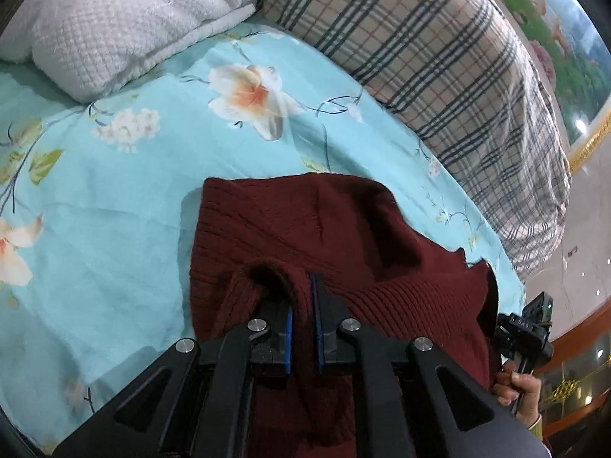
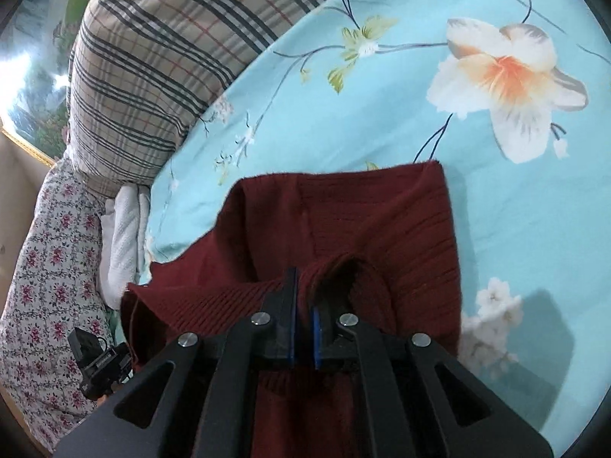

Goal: Fold large clothes
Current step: 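Fold the hem toward the hood with both grippers and open them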

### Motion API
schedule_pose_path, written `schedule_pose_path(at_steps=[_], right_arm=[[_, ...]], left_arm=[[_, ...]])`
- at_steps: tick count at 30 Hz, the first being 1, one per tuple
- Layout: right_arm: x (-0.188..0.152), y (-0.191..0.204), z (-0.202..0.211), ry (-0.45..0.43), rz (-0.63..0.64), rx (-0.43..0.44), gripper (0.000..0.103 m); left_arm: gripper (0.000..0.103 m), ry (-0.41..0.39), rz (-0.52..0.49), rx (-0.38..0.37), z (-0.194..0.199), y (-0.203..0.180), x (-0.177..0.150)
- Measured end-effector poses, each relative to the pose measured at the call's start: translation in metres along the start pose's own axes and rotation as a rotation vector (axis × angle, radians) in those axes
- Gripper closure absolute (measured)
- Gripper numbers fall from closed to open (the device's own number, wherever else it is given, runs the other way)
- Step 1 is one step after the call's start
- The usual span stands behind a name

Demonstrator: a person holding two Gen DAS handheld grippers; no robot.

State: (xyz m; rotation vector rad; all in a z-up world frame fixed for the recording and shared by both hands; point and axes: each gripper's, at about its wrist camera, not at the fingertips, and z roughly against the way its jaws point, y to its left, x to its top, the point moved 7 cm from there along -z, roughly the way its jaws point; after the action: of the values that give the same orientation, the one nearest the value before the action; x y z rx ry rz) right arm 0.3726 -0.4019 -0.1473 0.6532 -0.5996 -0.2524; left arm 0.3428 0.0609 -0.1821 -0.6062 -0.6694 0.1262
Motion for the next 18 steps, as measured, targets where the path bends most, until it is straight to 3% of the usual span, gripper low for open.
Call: schedule_pose_path(at_steps=[2,8,13,15,18], right_arm=[[0.001,0.001,0.008,-0.017,-0.009,0.011,0.095],[-0.004,0.015,0.039,-0.077,0.02,0.004,0.093],[-0.019,0.046,0.05,-0.096,0.079,0.034,0.093],[-0.034,0.07,0.036,-0.041,0.129,0.084,0.093],[-0.053,0.093,0.005,0.073,0.216,0.08,0.093]], left_arm=[[0.091,0.006,-0.011,-0.006,0.007,-0.004,-0.004],[0.069,-0.003,-0.054,-0.049,0.048,-0.024,-0.029],[0.069,0.033,-0.166,-0.181,0.059,-0.08,-0.059],[0.069,0.068,-0.234,-0.225,0.05,-0.106,-0.068],[0.069,0.084,-0.337,-0.173,0.021,-0.128,-0.07]])
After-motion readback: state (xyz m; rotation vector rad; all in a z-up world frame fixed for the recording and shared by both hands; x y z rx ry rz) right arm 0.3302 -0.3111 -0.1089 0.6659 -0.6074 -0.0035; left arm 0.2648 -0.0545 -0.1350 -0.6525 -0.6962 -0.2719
